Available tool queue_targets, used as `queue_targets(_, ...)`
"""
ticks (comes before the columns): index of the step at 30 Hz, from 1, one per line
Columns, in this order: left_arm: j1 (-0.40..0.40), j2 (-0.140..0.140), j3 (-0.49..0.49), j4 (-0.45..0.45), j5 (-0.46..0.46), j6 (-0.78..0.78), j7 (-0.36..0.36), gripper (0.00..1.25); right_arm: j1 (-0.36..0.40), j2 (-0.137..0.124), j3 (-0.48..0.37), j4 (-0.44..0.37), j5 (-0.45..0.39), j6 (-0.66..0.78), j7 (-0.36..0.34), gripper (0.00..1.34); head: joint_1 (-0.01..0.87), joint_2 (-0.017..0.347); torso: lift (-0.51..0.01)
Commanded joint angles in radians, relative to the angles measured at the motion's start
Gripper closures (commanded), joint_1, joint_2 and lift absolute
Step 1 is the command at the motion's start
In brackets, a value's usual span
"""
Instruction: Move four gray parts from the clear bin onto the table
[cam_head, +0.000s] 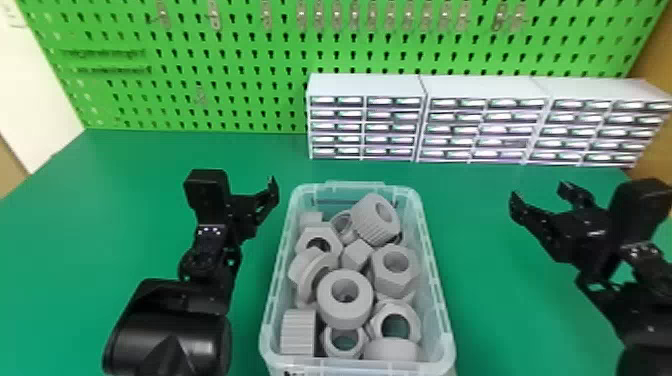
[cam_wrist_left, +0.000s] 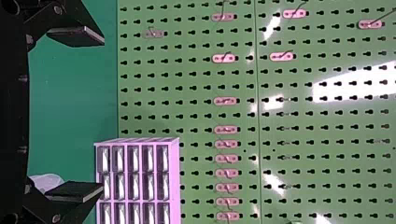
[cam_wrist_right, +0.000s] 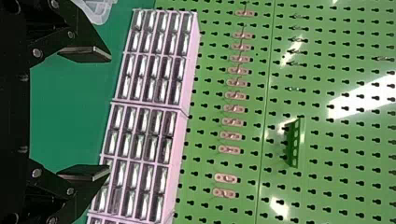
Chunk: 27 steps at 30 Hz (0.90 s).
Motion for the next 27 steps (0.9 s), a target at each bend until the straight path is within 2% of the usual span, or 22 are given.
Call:
queue_targets(1,0.002,-0.006,0.001,0.0,0.0,0.0,0.0,0.18,0.002,0.003,-0.001,-0.001,-0.002,0.001,0.0,0.42,0.693,0.072,-0.052)
queue_targets(13,0.002,-0.006,0.003,0.0,0.002,0.0,-0.001,0.18,0.003,0.003,-0.001,-0.004,-0.006,0.001,0.0,0.42,0.693,0.072,-0.052)
queue_targets(27,0.005,-0.006,0.006,0.0,0.0,0.0,-0.001,0.18,-0.029,-0.014,0.035,-0.064,-0.011,0.133,0.008,0.42,0.693,0.072,-0.052)
